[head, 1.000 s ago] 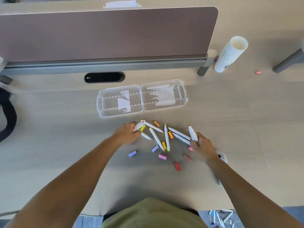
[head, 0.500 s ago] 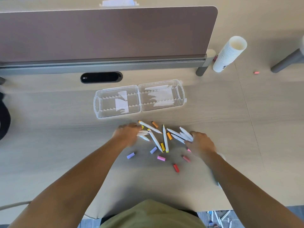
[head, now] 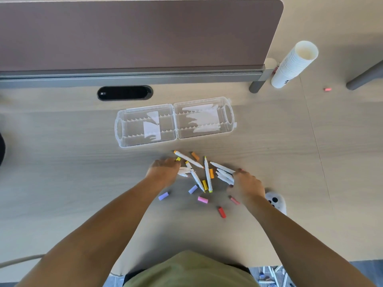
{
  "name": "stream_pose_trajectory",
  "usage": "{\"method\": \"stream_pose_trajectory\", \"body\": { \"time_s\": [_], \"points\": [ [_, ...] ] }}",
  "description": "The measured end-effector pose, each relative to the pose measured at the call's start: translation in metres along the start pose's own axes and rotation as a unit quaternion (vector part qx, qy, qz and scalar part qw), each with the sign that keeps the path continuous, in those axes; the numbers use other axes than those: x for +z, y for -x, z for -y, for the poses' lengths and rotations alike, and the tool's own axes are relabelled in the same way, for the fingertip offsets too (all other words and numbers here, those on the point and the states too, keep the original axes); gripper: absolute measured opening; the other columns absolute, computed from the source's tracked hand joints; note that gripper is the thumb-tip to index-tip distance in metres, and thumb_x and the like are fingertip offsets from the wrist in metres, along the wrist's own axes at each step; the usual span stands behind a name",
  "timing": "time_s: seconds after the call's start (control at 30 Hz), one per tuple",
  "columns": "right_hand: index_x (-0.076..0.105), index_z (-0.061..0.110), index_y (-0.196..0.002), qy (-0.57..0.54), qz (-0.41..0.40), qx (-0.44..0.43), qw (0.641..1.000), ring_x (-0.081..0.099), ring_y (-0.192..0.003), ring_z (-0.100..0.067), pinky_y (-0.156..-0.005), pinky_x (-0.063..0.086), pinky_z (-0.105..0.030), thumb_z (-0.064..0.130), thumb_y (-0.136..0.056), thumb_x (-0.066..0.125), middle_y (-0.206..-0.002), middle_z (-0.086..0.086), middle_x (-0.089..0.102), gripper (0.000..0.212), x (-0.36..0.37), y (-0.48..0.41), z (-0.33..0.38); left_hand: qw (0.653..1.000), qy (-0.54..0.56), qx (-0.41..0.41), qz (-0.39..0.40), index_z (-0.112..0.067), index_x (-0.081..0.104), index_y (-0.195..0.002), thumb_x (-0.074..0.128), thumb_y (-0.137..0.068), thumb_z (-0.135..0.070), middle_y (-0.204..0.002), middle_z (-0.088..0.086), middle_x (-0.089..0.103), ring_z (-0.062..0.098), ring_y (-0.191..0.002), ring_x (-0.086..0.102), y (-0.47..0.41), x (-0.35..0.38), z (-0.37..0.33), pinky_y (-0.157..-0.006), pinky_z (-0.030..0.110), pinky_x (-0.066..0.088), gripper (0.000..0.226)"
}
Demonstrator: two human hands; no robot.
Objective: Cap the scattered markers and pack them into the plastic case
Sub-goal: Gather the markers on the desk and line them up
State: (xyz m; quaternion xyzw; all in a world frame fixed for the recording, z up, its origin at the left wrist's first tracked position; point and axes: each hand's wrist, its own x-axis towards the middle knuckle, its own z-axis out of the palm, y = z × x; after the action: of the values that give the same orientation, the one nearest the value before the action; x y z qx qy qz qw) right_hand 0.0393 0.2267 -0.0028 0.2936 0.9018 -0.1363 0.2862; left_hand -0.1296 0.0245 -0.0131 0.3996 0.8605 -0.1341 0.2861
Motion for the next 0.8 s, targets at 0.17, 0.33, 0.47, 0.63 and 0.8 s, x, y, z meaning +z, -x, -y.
{"method": "stream_pose_trajectory", "body": {
  "time_s": [0.17, 0.33, 0.47, 0.63, 0.8],
  "points": [
    [0.054, 0.021, -0.084, -0.019, -0.006, -0.018, 1.0, 0.059, -0.077, -0.025, -0.066, 0.045, -0.029, 0.032, -0.074, 0.057, -0.084, 0.002, 0.057, 0.016, -0.009, 0.0, -0.003, 0.999, 0.036, -0.005, 0.001, -0.019, 0.056, -0.109, 0.051, -0.091, -0.03, -0.11, 0.003, 0.059, 0.026, -0.101, 0.058, 0.004, -0.006, 0.006, -0.082, 0.034, 0.044, 0.022],
    [0.062, 0.022, -0.1, -0.005, -0.02, -0.03, 0.999, 0.052, -0.073, -0.027, -0.066, 0.045, -0.03, 0.039, -0.079, 0.057, -0.076, 0.001, 0.054, 0.027, -0.013, -0.009, -0.009, 0.996, 0.069, 0.021, -0.043, -0.022, 0.062, -0.105, 0.049, -0.087, -0.038, -0.11, 0.001, 0.063, 0.029, -0.096, 0.063, 0.008, -0.023, 0.006, -0.084, 0.034, 0.048, 0.028],
    [0.054, 0.023, -0.12, -0.041, -0.045, -0.041, 0.997, 0.048, -0.073, -0.032, -0.064, 0.042, -0.033, 0.026, -0.086, 0.054, -0.08, -0.006, 0.052, 0.034, -0.014, -0.014, -0.012, 0.996, 0.075, 0.033, -0.044, -0.023, 0.061, -0.112, 0.05, -0.09, -0.041, -0.104, 0.004, 0.064, 0.029, -0.094, 0.062, 0.0, -0.04, 0.005, -0.081, 0.035, 0.049, 0.03],
    [0.052, 0.024, -0.118, -0.085, -0.068, -0.055, 0.993, 0.057, -0.084, -0.032, -0.066, 0.041, -0.032, 0.021, -0.09, 0.052, -0.1, -0.002, 0.061, 0.028, -0.015, -0.02, -0.012, 0.992, 0.099, 0.071, -0.028, -0.029, 0.045, -0.124, 0.049, -0.097, -0.035, -0.101, 0.005, 0.06, 0.026, -0.089, 0.058, -0.013, -0.047, 0.002, -0.073, 0.032, 0.044, 0.028],
    [0.051, 0.021, -0.118, -0.031, -0.055, -0.029, 0.998, 0.061, -0.089, -0.03, -0.067, 0.043, -0.034, 0.025, -0.092, 0.057, -0.109, -0.001, 0.055, 0.027, -0.012, -0.029, -0.008, 0.998, 0.019, 0.056, -0.031, -0.028, 0.047, -0.126, 0.053, -0.093, -0.014, -0.105, 0.003, 0.06, 0.027, -0.09, 0.06, -0.034, -0.047, -0.006, -0.074, 0.036, 0.051, 0.036]
  ]
}}
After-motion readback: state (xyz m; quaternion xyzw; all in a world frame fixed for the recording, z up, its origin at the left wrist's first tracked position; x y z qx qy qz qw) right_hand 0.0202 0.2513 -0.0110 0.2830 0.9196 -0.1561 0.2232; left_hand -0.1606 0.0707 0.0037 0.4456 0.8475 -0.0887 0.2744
